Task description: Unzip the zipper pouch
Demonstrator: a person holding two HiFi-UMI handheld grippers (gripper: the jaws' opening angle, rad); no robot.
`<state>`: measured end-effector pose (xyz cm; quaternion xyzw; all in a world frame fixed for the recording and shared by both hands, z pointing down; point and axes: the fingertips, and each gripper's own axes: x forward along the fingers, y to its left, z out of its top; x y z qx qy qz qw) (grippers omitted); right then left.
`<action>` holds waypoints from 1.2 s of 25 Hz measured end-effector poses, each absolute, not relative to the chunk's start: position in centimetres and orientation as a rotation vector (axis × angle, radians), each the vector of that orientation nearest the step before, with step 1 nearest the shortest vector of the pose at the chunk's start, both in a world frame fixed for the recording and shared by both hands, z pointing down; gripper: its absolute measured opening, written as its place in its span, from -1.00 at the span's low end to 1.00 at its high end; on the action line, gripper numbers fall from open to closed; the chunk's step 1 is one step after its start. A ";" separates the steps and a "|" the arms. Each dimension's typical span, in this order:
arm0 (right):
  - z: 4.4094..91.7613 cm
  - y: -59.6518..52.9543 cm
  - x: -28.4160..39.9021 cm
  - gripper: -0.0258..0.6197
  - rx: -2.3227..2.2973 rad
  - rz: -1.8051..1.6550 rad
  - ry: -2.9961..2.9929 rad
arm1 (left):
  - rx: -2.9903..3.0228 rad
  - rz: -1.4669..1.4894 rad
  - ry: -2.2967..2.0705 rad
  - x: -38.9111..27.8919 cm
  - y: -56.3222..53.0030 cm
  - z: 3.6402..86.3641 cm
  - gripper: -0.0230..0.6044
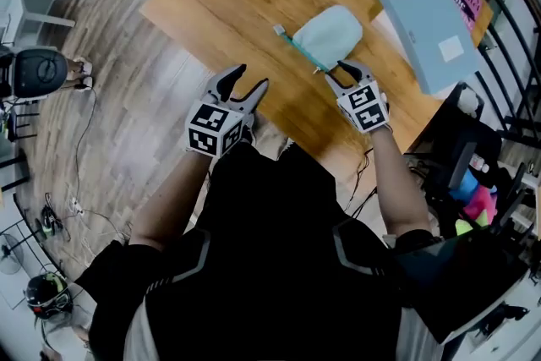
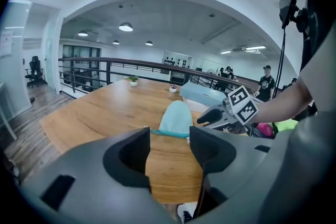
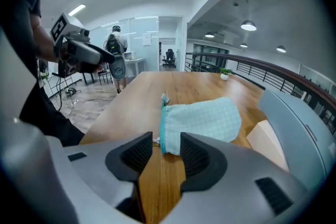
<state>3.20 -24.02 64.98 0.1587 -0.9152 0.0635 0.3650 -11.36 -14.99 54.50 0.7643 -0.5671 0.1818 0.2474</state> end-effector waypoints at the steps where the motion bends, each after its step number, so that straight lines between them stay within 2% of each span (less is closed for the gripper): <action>1: 65.7 -24.0 3.2 -0.38 0.396 0.153 -2.337 | 2.072 0.498 -1.554 -11.5 -14.7 54.6 -0.12; 17: 70.6 -24.1 2.2 -0.57 0.311 0.101 -2.271 | 2.007 0.499 -1.569 -12.1 -12.5 56.0 -0.12; 19: 70.6 -24.0 2.1 -0.70 0.311 0.098 -2.274 | 2.010 0.499 -1.564 -12.1 -12.5 56.0 -0.12; 30: 67.1 -24.2 1.1 -0.73 0.384 0.219 -2.330 | 2.110 0.496 -1.484 -12.0 -13.9 54.3 -0.13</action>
